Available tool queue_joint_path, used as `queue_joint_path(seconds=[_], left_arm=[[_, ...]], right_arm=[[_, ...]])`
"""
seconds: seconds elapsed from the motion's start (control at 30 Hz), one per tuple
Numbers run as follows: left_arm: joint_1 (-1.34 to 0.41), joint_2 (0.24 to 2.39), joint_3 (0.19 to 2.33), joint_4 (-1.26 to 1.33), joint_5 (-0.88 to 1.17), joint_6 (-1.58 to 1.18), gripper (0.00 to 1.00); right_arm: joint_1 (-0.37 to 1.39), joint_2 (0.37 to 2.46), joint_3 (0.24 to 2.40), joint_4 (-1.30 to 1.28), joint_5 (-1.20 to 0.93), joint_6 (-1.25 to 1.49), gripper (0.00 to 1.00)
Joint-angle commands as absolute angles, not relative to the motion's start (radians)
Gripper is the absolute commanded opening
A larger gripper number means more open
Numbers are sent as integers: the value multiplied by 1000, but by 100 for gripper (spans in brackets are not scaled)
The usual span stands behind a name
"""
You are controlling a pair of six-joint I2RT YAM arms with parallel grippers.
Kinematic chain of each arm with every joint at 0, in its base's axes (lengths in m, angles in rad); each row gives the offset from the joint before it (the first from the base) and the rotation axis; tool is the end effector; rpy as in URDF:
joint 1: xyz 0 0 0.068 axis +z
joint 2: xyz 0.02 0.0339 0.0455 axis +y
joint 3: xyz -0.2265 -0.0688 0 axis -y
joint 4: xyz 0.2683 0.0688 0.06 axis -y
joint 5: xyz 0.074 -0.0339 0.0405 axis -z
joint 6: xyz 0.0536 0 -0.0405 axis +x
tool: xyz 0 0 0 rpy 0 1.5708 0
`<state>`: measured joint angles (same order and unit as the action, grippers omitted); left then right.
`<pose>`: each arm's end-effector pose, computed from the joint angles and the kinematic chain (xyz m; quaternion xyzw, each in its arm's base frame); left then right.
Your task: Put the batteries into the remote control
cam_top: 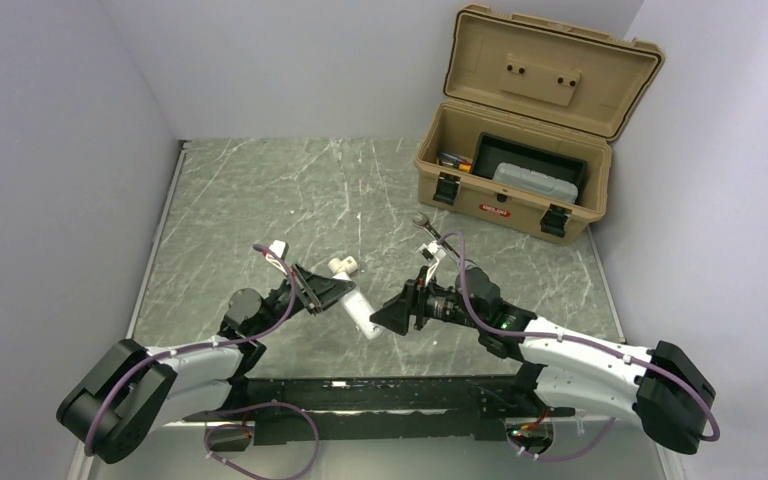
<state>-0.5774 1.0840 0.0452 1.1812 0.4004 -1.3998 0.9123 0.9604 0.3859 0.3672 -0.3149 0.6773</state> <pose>0.1762 -0.1398 0.1304 -0.1188 0.6485 -0.6902 0.2984 0.1523 0.2239 0.1779 -0.1880 0.7500 0.5295 0.3490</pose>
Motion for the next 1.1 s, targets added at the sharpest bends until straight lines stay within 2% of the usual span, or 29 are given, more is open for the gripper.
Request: queue_joint_path(seconds=[0.0,0.27,0.47,0.63,0.8,0.87,0.93,1.07], left_arm=[[-582,1086,72,1229,422,-1383,0],[-583,1059,74,1201,425,-1357,0],[-583,1036,77,1163,420,-1344,0],[-583,1047,75,1183,420,-1350,0],[-584,1061,76,1199,423,-1355,0],[-584,1062,78,1200,423,-1355,0],[-584,1062,78,1195,423,-1350,0],[-584,1057,78,1183,423,-1340,0]], right_arm=[[904,965,433,423,-323,666,70],[891,1051,454,475,-361,676,70],[892,1104,463,525,-399,691,66],[892,1122,464,534,-409,695,54],[891,1129,465,528,-407,691,36],[891,1132,469,516,-407,687,33],[891,1133,472,514,-408,685,34],[892,1120,474,509,-397,686,55]])
